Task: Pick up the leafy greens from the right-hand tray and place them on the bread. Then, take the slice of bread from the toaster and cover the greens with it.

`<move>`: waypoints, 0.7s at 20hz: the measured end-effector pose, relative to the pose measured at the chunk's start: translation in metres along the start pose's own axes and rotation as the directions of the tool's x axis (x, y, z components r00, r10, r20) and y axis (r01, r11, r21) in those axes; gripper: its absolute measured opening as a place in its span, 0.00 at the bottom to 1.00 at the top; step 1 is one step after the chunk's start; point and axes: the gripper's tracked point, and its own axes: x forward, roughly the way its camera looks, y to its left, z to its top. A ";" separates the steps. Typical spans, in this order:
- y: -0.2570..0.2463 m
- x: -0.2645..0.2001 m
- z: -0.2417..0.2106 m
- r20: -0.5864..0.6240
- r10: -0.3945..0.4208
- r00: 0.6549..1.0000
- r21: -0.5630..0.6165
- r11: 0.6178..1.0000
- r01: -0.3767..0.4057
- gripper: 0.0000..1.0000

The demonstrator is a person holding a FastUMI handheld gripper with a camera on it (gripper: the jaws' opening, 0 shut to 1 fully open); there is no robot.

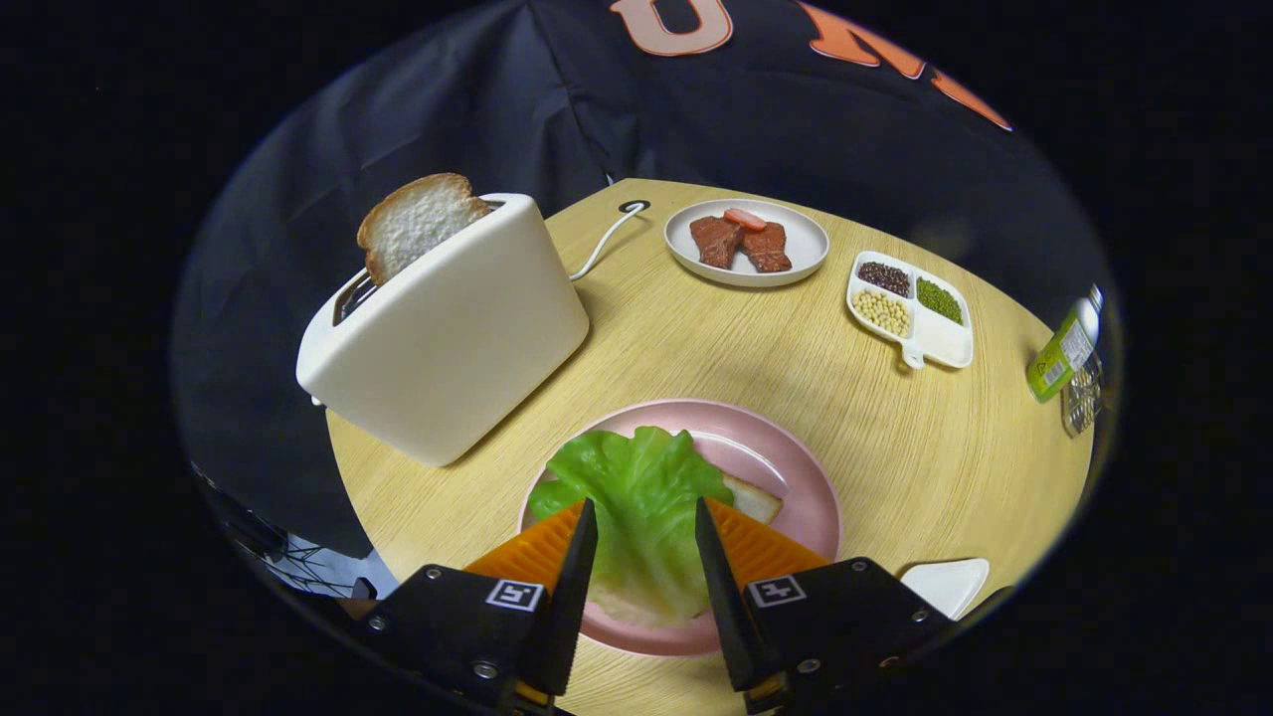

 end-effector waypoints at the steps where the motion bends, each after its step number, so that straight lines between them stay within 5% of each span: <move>1: 0.003 -0.004 0.005 0.007 -0.004 1.000 -0.005 1.000 0.004 0.62; 14: 0.081 -0.053 0.114 0.135 0.074 0.988 0.036 0.996 -0.080 0.91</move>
